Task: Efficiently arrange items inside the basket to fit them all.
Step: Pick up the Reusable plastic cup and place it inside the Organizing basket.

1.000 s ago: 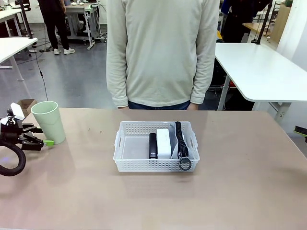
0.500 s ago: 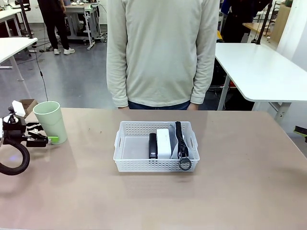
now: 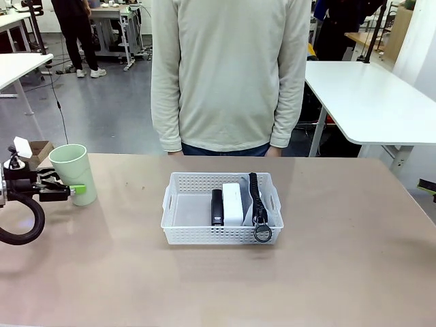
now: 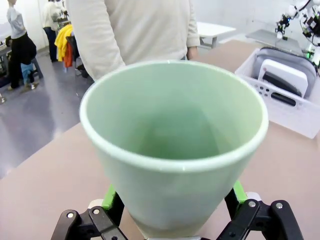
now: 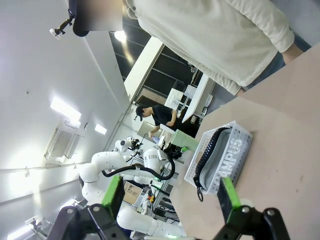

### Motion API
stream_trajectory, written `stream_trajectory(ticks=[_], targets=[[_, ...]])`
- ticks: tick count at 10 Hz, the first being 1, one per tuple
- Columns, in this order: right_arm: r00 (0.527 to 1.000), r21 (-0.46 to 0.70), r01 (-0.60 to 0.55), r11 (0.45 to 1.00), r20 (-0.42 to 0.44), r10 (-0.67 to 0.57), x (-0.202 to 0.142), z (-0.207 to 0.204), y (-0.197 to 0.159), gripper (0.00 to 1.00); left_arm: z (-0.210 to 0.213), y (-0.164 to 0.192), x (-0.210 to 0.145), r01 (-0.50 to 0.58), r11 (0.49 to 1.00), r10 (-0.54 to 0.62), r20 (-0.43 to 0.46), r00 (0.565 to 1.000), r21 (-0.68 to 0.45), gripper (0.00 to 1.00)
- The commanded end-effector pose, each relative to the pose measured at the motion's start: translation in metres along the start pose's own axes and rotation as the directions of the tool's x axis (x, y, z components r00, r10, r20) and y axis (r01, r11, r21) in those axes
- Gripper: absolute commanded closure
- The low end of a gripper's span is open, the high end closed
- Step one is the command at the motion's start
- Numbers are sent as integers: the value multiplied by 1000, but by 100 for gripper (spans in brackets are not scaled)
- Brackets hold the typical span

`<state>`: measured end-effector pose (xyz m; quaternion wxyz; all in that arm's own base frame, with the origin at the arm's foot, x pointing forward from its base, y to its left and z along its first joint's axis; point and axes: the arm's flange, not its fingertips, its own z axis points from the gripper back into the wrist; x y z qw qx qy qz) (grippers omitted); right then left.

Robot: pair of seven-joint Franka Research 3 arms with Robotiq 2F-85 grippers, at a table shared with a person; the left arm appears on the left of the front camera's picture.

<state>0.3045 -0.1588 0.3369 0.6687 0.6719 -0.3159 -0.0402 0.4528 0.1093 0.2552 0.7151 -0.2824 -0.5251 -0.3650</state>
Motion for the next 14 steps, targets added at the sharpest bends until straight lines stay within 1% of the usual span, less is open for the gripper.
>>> stream_trajectory(ticks=[1, 2, 5, 9, 10, 11, 12, 13, 14], targets=[[1000, 6, 1, 1000, -12, -1, -2, 3, 4, 0, 1, -1, 10, -24, 1000, 23, 75, 997, 11, 0], [1000, 6, 1, 1000, -12, -1, -2, 3, 4, 0, 1, -2, 14, -30, 1000, 30, 93, 995, 2, 0], [1000, 6, 1, 1000, -12, -1, -2, 3, 4, 0, 3, -3, 17, -40, 999, 41, 110, 993, -15, 0], [1000, 6, 1, 1000, -12, -1, -2, 3, 4, 0, 5, -4, 18, -51, 999, 51, 101, 994, -4, 0], [1000, 6, 1, 1000, -12, -1, -2, 3, 4, 0, 6, -4, 18, -41, 999, 42, 105, 994, -6, 58], [1000, 6, 1, 1000, -12, -1, -2, 3, 4, 0, 7, -4, 19, -42, 999, 43, 108, 993, -8, 57], [1000, 6, 1, 1000, -12, -1, -2, 3, 4, 0, 8, -4, 19, -38, 999, 38, 111, 993, -2, 100], [1000, 6, 1, 1000, -12, -1, -2, 3, 4, 0, 10, -5, 19, -38, 999, 38, 112, 993, -1, 63], [1000, 6, 1, 1000, -12, -1, -2, 3, 4, 0, 13, -8, 22, -37, 999, 37, 115, 993, -2, 100]])
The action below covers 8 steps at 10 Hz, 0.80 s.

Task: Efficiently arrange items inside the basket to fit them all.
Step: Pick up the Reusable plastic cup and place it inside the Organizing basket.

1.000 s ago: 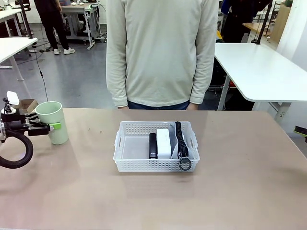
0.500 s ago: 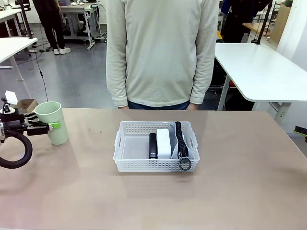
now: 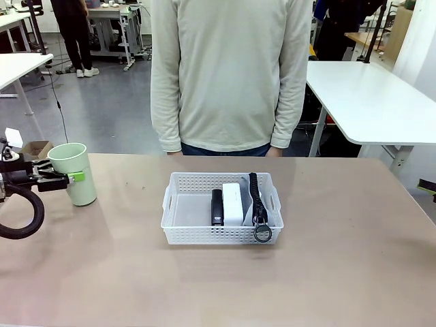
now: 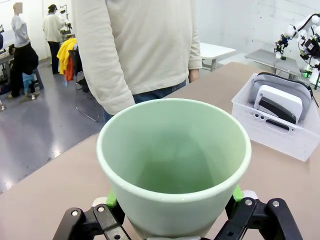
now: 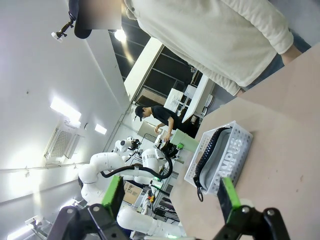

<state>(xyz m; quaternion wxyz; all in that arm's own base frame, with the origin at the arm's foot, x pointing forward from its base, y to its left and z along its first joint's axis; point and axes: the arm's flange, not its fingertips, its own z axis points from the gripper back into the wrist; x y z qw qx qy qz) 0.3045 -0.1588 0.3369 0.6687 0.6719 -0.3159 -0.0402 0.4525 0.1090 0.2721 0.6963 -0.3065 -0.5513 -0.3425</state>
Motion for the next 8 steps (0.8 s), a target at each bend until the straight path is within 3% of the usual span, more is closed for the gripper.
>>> stream_trajectory(ticks=[1, 2, 3, 4, 5, 6, 7, 8], targets=[[1000, 5, 1, 1000, -12, -1, -2, 3, 4, 0, 15, -13, 15, -16, 1000, 16, 38, 999, -11, 100], [1000, 5, 1, 1000, -12, -1, -2, 3, 4, 0, 33, -28, 37, -71, 995, 74, 39, 997, -66, 100], [1000, 5, 1, 1000, -12, -1, -2, 3, 4, 0, 55, -46, 64, -89, 992, 91, 15, 996, -86, 67], [1000, 5, 1, 1000, -12, -1, -2, 3, 4, 0, 91, -73, 93, -79, 992, 77, -16, 997, -102, 67], [1000, 5, 1, 1000, -12, -1, -2, 3, 4, 0, 132, -97, 111, -43, 994, 45, 23, 999, -102, 100], [1000, 5, 1, 1000, -12, -1, -2, 3, 4, 0, 165, -114, 115, 10, 998, -4, 86, 996, -70, 68], [1000, 5, 1, 1000, -12, -1, -2, 3, 4, 0, 178, -117, 110, -11, 998, 18, 116, 993, -62, 100], [1000, 5, 1, 1000, -12, -1, -2, 3, 4, 0, 179, -106, 103, -88, 996, 92, 112, 989, -33, 100]])
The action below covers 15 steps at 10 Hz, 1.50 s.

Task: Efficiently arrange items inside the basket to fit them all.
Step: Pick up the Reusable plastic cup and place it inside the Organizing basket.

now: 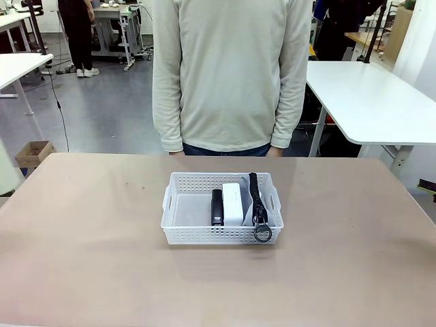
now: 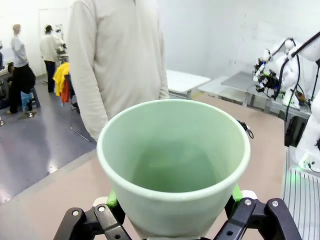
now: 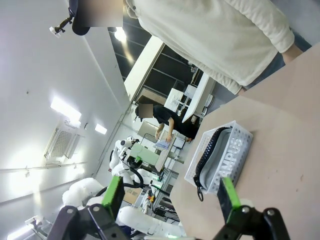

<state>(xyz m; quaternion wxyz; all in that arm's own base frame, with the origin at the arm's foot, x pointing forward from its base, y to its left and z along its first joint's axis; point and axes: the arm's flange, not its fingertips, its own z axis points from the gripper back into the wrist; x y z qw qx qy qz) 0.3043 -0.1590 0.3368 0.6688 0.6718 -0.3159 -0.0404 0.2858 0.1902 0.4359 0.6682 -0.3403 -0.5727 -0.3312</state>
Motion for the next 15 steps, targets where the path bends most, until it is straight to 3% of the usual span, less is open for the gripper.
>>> stream_trajectory(ticks=[1, 4, 5, 7, 10, 12, 15], targets=[[1000, 6, 1, 1000, -12, -1, -2, 2, 4, 0, -24, 7, -4, 14, 999, -15, -33, 999, -29, 100], [1000, 6, 1, 1000, -12, -1, -2, 2, 4, 0, -24, 7, -4, 14, 999, -15, -33, 999, -29, 100], [1000, 6, 1, 1000, -12, -1, -2, 2, 4, 0, -17, 4, -5, -6, 1000, 5, -32, 999, -27, 10], [1000, 6, 1, 1000, -12, -1, -2, 2, 4, 0, -56, -34, 20, -66, 997, 69, -102, 992, 34, 10], [1000, 6, 1, 1000, -12, -1, -2, 2, 4, 0, -154, -93, 45, -92, 989, 61, -256, 965, -113, 10], [1000, 6, 1, 1000, -12, -1, -2, 2, 4, 0, -229, -139, 41, -124, 984, 76, -331, 941, -126, 10], [1000, 6, 1, 1000, -12, -1, -2, 2, 4, 0, -328, -200, -2, -114, 990, 138, -462, 876, 79, 10]])
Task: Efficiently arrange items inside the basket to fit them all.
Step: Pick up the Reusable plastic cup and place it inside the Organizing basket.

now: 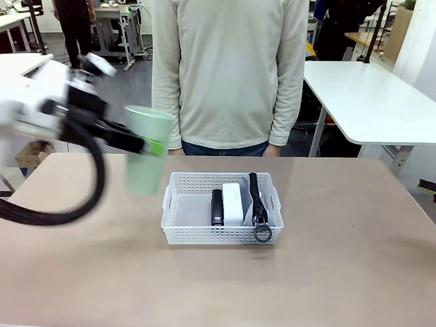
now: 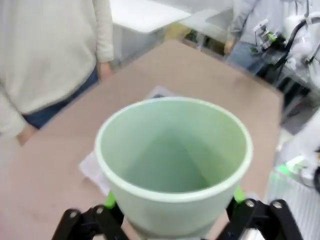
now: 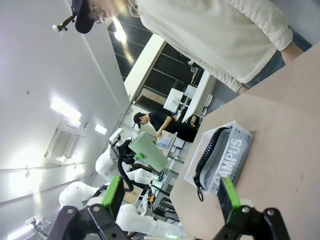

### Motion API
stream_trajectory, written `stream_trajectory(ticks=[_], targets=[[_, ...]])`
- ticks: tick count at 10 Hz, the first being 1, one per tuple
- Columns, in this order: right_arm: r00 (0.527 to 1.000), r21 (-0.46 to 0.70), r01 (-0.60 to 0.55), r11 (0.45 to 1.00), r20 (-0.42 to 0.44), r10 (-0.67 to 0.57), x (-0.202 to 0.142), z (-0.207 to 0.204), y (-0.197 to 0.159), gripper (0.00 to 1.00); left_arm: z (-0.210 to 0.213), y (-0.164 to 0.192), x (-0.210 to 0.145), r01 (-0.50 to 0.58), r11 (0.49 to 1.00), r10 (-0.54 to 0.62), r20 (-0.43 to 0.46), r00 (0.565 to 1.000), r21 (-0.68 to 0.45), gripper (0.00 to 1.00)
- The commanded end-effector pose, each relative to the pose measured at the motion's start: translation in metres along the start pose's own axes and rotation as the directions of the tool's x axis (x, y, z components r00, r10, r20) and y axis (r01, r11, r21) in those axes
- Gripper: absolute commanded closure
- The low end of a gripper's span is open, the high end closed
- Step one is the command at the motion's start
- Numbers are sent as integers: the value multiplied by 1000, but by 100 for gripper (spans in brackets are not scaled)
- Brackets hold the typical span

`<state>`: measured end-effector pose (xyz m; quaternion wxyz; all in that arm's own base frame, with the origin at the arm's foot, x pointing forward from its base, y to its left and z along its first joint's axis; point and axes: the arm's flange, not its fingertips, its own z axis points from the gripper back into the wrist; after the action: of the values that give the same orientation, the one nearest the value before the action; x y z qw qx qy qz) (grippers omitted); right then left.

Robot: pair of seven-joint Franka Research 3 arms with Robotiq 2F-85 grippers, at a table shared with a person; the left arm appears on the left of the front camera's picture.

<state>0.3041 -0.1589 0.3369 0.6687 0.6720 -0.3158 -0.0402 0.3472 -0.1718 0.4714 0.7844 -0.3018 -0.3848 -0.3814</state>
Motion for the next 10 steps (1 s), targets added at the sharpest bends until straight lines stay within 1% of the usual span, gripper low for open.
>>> stream_trajectory(ticks=[1, 2, 3, 6, 7, 8, 9, 10], targets=[[1000, 5, 1, 1000, -11, -1, -1, 2, 4, 0, -43, -48, -63, -71, 994, 76, -65, 995, 83, 10], [1000, 5, 1, 1000, -11, -1, -1, 2, 4, 0, -34, -44, -55, -92, 994, 95, -54, 994, 52, 10], [1000, 5, 1, 1000, -11, -1, -1, 2, 4, 0, -39, -26, -12, -20, 999, 23, -50, 998, 49, 10], [1000, 5, 1, 1000, -11, -1, -1, 2, 4, 0, -39, -26, -12, -20, 999, 23, -50, 998, 49, 10], [1000, 5, 1, 1000, -11, -1, -1, 2, 4, 0, -51, -32, -19, -41, 997, 46, -67, 997, 69, 9], [1000, 5, 1, 1000, -11, -1, -1, 2, 4, 0, -48, -31, -19, -80, 994, 90, -152, 984, 71, 9], [1000, 5, 1, 1000, -11, -1, -1, 2, 4, 0, -47, -25, -2, -172, 977, 192, -165, 968, 128, 9], [1000, 5, 1, 1000, -11, -1, -1, 2, 4, 0, -49, -23, 19, -202, 970, 226, -197, 954, 132, 9]])
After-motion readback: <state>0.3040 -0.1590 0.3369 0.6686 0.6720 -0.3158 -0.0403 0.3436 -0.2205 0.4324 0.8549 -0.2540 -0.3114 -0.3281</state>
